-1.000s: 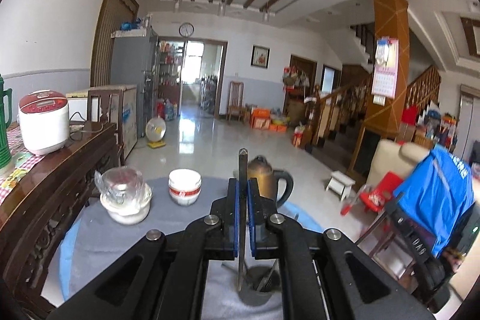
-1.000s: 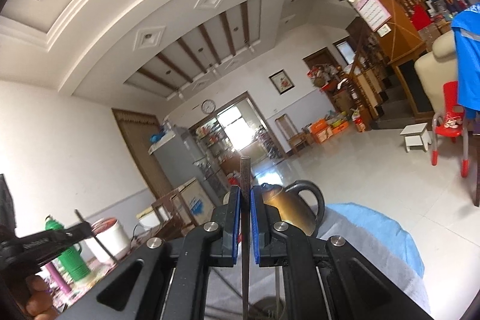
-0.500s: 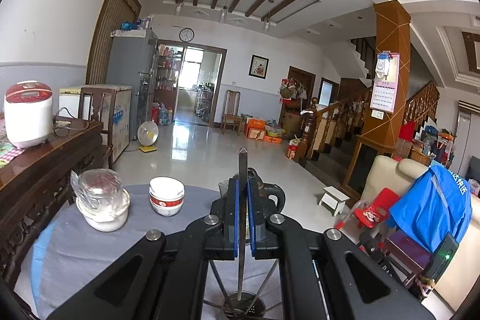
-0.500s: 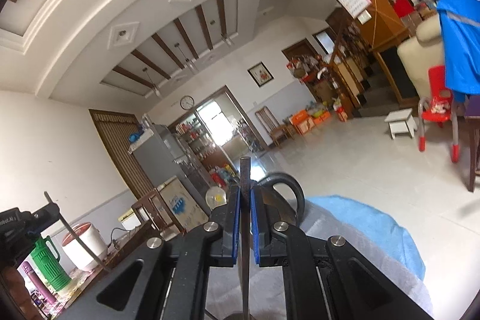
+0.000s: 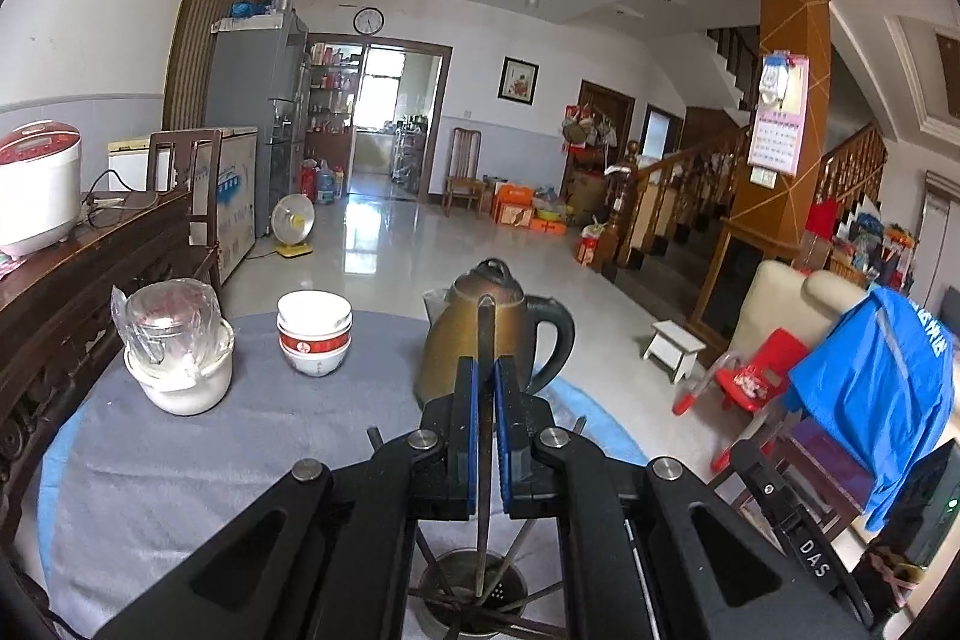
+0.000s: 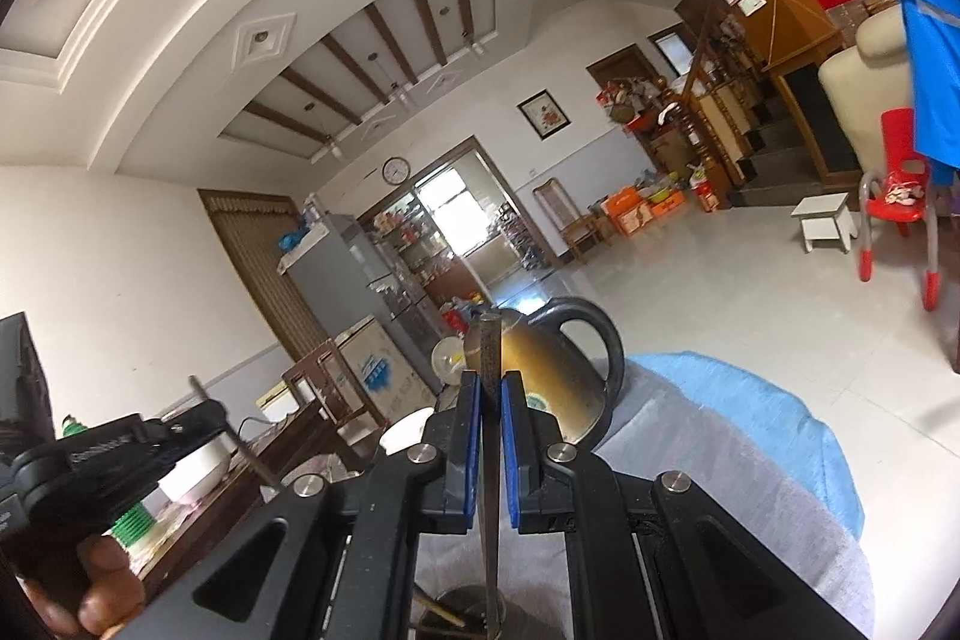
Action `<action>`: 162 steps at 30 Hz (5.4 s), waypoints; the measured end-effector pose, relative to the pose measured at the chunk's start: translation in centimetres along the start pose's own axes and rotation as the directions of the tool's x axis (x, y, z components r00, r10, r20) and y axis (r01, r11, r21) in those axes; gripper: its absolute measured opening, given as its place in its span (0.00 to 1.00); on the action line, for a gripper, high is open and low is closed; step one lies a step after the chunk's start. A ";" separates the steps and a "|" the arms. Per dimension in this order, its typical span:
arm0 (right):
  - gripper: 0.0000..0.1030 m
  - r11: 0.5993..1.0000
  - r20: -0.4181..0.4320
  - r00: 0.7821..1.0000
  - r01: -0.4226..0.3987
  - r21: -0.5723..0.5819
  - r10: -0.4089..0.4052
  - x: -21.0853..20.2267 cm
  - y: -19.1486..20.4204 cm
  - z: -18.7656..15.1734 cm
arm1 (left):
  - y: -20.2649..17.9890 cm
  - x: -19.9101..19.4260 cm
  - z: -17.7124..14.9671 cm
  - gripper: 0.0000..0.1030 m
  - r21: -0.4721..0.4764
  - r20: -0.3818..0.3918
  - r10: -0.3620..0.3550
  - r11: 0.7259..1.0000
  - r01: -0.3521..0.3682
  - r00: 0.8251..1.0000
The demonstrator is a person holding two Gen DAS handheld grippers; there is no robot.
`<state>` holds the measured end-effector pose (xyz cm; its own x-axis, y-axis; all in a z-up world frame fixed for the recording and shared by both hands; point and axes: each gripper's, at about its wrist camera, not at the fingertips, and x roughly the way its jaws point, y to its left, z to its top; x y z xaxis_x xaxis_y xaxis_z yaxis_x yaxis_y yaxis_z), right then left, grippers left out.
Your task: Organize utensils
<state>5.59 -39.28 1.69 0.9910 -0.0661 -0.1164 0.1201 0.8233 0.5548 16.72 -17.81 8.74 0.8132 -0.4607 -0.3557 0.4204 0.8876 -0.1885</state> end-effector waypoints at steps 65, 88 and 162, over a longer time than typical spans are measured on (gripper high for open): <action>0.64 0.976 -0.182 0.979 0.054 -0.212 -0.093 -14.5 8.8 -6.9 | 5.2 -15.9 -10.1 0.85 0.150 -0.156 0.310 0.946 -0.287 0.938; 0.66 0.965 -0.228 0.970 0.026 -0.260 -0.088 -16.0 12.1 -9.5 | 7.2 -19.9 -10.3 0.87 0.174 -0.083 0.384 0.914 -0.366 0.920; 0.66 0.952 -0.211 0.973 0.027 -0.304 -0.095 -17.2 15.1 -10.2 | 9.3 -22.1 -11.2 0.87 0.138 -0.067 0.400 0.911 -0.388 0.914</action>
<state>-10.22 -19.98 3.64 0.9404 -0.0236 -0.3392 0.1232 0.9535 0.2752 -1.87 0.56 4.64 0.8847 -0.0664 -0.4614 0.1227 0.9881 0.0930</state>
